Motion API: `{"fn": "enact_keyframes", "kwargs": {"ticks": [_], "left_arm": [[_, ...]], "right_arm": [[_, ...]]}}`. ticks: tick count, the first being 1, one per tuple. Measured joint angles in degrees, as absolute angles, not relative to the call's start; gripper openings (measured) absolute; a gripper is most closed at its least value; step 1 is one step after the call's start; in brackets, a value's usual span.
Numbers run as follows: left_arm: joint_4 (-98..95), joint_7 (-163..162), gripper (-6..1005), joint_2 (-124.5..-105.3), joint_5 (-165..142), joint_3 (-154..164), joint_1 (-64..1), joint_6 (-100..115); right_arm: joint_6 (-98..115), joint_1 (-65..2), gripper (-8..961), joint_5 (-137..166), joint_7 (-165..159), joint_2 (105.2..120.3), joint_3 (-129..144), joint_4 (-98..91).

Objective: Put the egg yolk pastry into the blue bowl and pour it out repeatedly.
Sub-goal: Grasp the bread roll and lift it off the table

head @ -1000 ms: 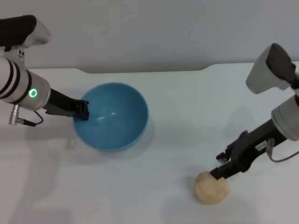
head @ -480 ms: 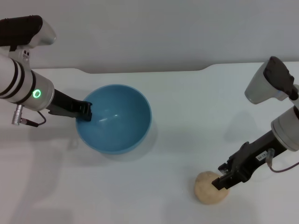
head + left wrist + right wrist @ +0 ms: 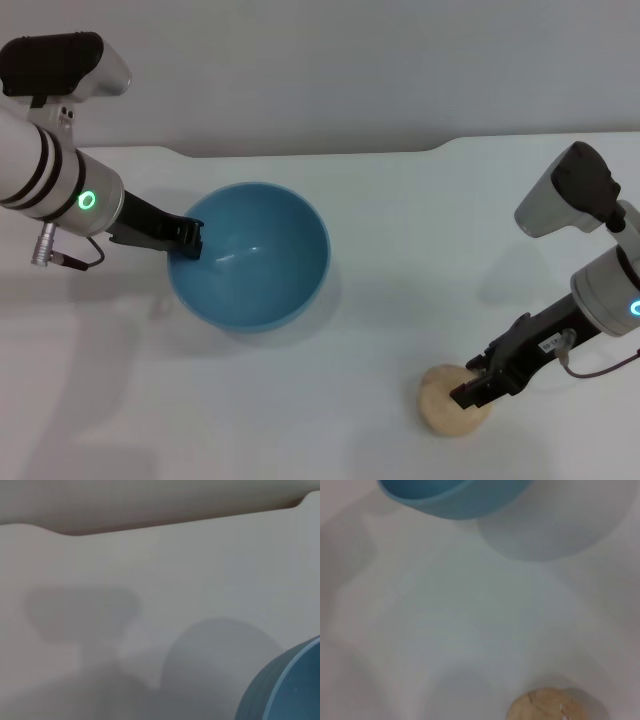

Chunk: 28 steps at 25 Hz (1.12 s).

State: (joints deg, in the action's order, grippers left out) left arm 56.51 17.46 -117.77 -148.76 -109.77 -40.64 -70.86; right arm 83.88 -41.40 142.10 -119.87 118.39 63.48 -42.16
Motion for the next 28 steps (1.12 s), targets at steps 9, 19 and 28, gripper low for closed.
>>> {"fn": "enact_keyframes", "kwargs": {"ticks": [9,19,28], "left_arm": [[56.51,17.89,12,-117.77,-148.81,-109.77,-40.97,-70.69],[56.51,17.93,12,-117.77,-148.72,-109.77,-40.79,-70.51],[56.18,17.93,13,-117.77,-148.76,-109.68,-40.82,-70.66]], "right_arm": [[79.02,-42.42,432,141.79,-119.7,118.64,65.83,-38.73],[75.69,-42.92,412,141.62,-119.63,118.87,67.86,-37.68],[74.48,-42.47,376,141.59,-119.44,118.73,67.84,-37.86]]}}
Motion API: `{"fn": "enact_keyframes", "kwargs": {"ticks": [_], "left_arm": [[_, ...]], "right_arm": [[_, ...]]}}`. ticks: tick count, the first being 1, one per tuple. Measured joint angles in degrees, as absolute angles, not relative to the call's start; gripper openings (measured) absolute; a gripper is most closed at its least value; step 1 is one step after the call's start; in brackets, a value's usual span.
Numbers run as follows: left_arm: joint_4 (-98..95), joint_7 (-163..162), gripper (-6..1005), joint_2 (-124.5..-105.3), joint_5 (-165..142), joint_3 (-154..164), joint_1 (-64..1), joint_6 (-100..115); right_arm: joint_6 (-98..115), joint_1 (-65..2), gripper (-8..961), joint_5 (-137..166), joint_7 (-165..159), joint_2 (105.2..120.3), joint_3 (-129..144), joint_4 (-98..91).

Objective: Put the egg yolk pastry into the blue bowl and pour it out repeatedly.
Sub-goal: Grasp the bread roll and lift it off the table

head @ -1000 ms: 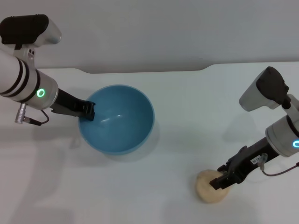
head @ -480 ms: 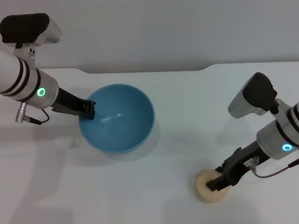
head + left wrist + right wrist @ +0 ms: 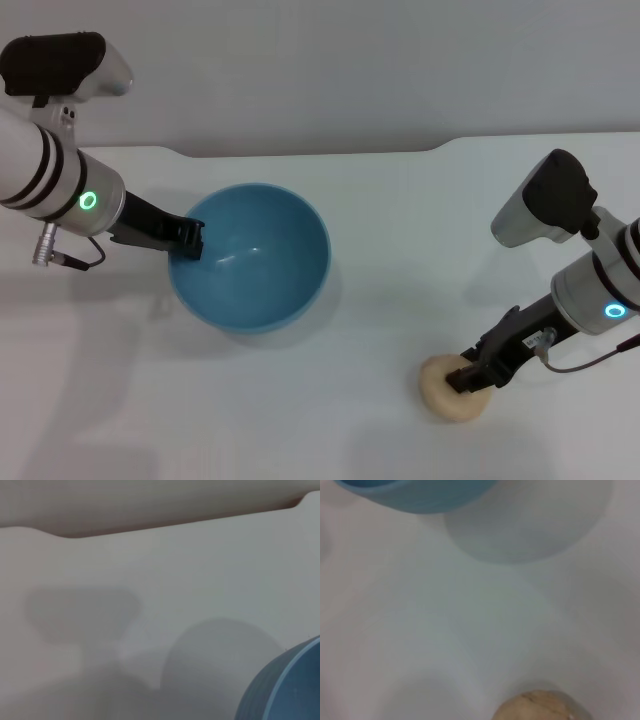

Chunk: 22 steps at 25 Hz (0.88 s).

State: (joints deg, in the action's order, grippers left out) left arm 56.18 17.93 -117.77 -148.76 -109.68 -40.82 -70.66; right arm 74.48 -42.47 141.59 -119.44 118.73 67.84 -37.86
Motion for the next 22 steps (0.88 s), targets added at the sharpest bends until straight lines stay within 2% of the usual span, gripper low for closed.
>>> {"fn": "enact_keyframes", "kwargs": {"ticks": [2,12,22], "left_arm": [[56.18,17.93,13,-117.77,-148.77,-109.44,-40.83,-70.67],[56.43,17.89,12,-117.77,-148.8,-108.98,-40.8,-70.81],[56.51,17.57,13,-117.77,-148.8,-108.01,-41.01,-70.94]], "right_arm": [[74.51,-42.37,333,141.59,-118.93,118.73,67.79,-37.94],[76.23,-42.06,250,141.6,-117.39,118.69,67.81,-38.92],[81.85,-38.36,165,141.59,-117.27,118.48,67.2,-48.49]]}}
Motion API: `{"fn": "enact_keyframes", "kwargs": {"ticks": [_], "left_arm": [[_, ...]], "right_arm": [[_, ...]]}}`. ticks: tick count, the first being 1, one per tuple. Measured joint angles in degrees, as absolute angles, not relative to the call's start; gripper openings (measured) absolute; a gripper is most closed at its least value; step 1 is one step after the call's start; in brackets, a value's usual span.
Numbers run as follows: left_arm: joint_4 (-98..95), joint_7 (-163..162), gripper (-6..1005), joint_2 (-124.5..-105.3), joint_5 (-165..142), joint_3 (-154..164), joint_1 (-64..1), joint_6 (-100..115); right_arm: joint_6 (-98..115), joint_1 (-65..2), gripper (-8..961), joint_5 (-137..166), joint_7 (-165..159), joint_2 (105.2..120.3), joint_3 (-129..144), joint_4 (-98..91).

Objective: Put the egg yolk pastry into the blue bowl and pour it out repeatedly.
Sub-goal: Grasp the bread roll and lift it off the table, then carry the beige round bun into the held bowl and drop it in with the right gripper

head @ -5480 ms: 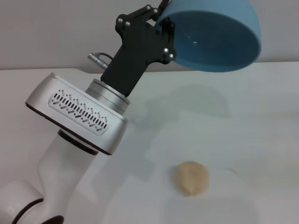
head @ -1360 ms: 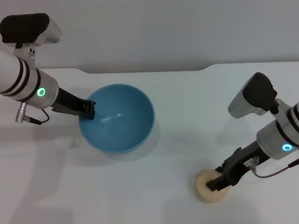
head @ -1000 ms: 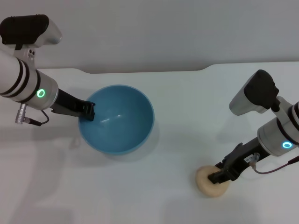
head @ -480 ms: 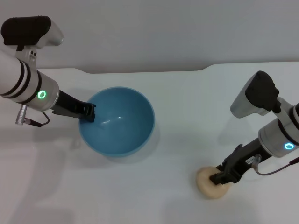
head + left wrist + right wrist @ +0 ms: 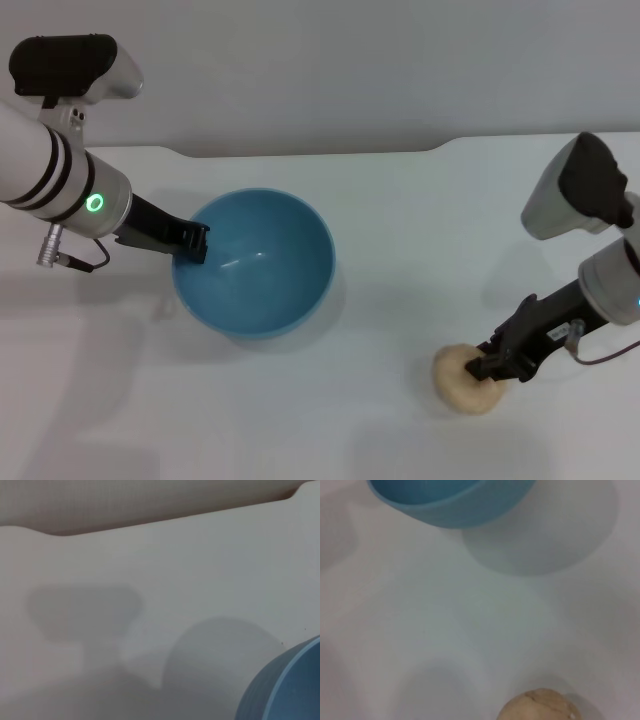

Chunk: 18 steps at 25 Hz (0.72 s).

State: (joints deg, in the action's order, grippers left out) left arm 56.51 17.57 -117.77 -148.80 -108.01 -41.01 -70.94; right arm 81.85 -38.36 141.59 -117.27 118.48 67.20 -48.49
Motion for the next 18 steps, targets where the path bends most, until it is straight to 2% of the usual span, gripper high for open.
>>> {"fn": "enact_keyframes", "kwargs": {"ticks": [9,18], "left_arm": [[55.86,17.58,12,-117.77,-148.77,-105.59,-42.13,-72.69],[54.88,16.0,12,-118.41,-147.81,-99.85,-44.43,-73.04]], "right_arm": [[92.43,-37.09,121,138.61,-114.7,118.56,62.4,-60.52],[94.67,-39.46,56,129.73,-111.77,118.59,62.6,-68.75]]}}
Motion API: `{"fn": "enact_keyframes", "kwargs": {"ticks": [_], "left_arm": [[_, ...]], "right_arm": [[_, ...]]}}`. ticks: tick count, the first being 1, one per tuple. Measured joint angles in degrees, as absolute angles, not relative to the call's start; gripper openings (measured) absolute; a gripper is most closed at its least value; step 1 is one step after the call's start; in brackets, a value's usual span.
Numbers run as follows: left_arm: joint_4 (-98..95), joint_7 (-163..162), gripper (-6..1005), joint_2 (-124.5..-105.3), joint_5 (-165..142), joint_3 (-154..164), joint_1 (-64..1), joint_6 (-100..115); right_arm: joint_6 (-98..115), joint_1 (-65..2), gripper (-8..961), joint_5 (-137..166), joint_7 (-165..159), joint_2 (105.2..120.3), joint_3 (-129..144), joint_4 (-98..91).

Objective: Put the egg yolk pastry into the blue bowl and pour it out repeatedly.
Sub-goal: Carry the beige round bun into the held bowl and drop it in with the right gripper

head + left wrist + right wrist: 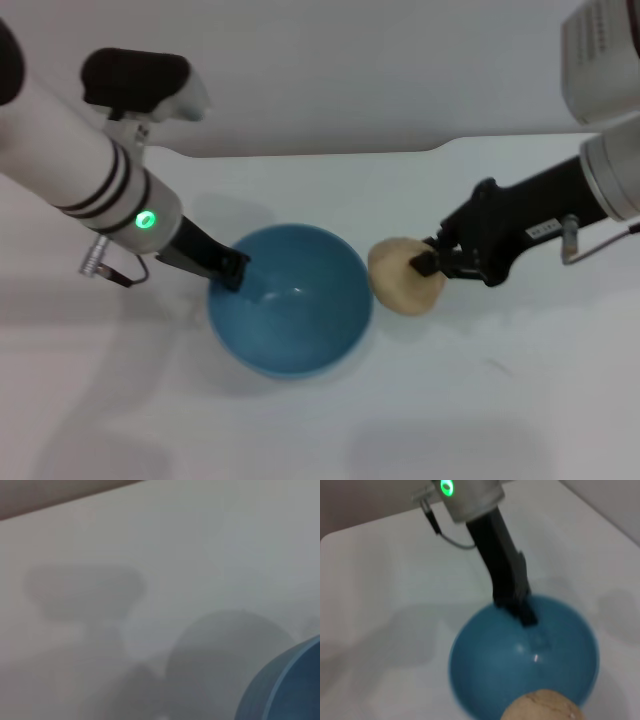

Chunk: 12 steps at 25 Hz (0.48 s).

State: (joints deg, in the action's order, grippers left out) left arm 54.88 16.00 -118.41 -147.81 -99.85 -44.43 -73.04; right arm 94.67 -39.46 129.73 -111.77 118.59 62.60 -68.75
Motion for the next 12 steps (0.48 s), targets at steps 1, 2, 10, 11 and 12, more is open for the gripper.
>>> {"fn": "enact_keyframes", "kwargs": {"ticks": [1,2,10,11,12], "left_arm": [[54.87,15.38,12,-118.41,-147.3,-98.85,-44.62,-73.0],[54.86,14.77,12,-118.39,-146.46,-97.47,-44.86,-72.91],[54.84,14.56,13,-118.4,-141.71,-93.87,-45.68,-71.66],[54.84,14.58,13,-118.4,-141.23,-93.66,-45.73,-71.53],[54.87,14.61,13,-118.4,-140.81,-93.51,-45.76,-71.44]], "right_arm": [[94.09,-39.81,52,129.72,-111.73,118.62,62.9,-68.5],[93.49,-39.93,47,129.7,-111.61,118.68,63.37,-68.34],[91.14,-40.09,37,126.41,-109.72,118.78,67.7,-67.32],[90.8,-40.16,36,126.1,-109.63,118.77,68.42,-67.09],[90.42,-40.31,35,126.01,-109.63,118.78,69.2,-66.76]]}}
